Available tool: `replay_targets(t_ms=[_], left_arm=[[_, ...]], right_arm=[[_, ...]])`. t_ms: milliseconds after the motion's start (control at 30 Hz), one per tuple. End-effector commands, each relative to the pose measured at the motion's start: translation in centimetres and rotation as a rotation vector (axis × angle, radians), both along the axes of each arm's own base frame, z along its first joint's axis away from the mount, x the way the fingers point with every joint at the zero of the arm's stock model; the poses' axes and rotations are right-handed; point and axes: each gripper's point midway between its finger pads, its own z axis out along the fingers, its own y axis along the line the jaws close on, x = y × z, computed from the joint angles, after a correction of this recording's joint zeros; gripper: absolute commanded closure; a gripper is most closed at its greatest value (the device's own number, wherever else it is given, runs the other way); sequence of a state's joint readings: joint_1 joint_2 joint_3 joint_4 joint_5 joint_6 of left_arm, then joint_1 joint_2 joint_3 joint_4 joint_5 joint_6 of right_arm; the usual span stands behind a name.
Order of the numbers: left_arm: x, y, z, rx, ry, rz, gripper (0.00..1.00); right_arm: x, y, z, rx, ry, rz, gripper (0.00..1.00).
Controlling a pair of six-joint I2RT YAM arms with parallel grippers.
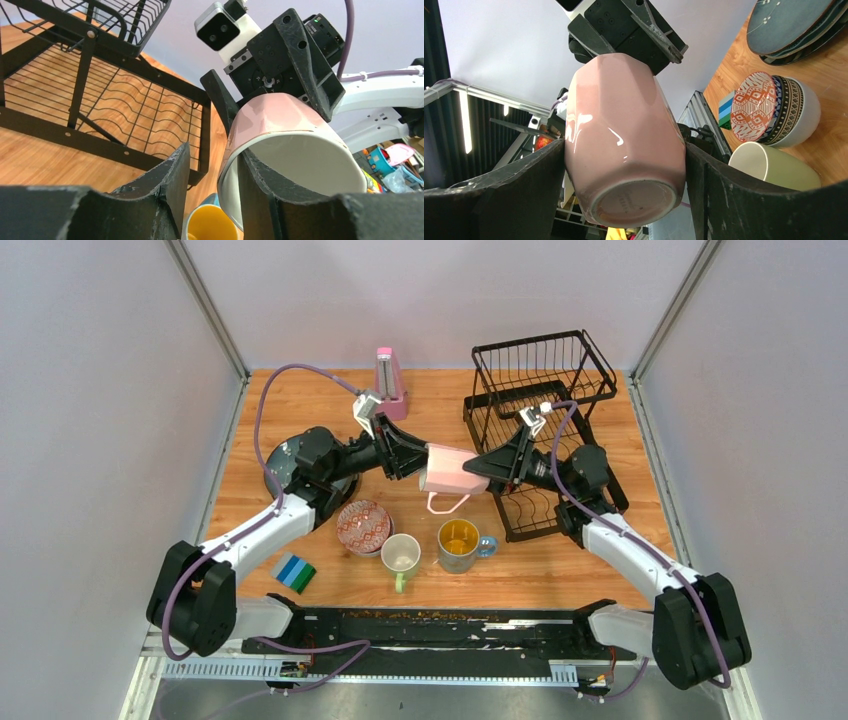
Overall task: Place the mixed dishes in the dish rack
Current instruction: Turn the cup upside down in the dish rack.
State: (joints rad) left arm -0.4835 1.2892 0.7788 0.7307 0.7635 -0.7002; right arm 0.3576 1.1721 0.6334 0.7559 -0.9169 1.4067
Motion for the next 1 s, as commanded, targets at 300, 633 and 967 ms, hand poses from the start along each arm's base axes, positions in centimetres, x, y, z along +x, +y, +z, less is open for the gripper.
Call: replay_targets(t_ms=[300, 633, 967], left_arm=[[2.5, 0.0, -2.8, 0.142, 0.072, 0.074, 0.45], [4.0, -0.3, -6.1, 0.250, 0.156, 0.085, 0.40], [5.1, 0.4, -8.7, 0.339, 0.210, 0.148, 0.33]], right_arm=[[1.2, -1.8, 0.2, -0.045, -0.014, -0.209, 0.93], [2.2, -3.7, -1.7, -0.030, 0.085, -0.305, 0.93], [3.2, -5.9, -3.4, -0.108, 0.105, -0.454, 0.94]])
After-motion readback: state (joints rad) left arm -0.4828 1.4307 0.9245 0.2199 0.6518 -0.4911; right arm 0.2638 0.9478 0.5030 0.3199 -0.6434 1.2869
